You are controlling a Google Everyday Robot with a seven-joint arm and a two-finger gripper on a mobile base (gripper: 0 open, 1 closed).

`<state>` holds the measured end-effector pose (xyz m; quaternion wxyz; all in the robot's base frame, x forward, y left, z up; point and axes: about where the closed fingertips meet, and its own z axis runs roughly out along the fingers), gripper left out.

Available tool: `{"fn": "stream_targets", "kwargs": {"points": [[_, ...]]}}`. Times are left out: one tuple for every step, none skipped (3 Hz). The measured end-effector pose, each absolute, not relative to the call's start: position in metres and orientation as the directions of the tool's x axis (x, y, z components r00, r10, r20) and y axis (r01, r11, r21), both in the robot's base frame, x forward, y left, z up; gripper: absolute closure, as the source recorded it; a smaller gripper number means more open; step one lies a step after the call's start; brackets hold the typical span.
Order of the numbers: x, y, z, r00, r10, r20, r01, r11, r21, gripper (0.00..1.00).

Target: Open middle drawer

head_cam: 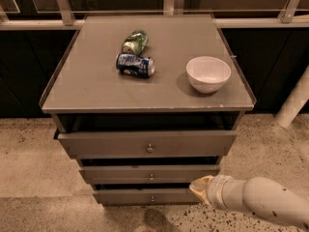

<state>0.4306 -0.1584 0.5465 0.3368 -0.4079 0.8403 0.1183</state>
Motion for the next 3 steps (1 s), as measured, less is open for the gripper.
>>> {"fn": "stream_targets", "kwargs": {"points": [[0.459,-0.161,0.538,-0.428,-0.607,-0.669,-0.718,0.679,-0.156,1.0],[0.471,-0.162,0.544,-0.412,-0.605,-0.682,-0.698,0.69,-0.191,1.0],[0.473,-0.164,0.532,-0.426,-0.607,-0.671,-0.691,0.697,-0.193,1.0]]}}
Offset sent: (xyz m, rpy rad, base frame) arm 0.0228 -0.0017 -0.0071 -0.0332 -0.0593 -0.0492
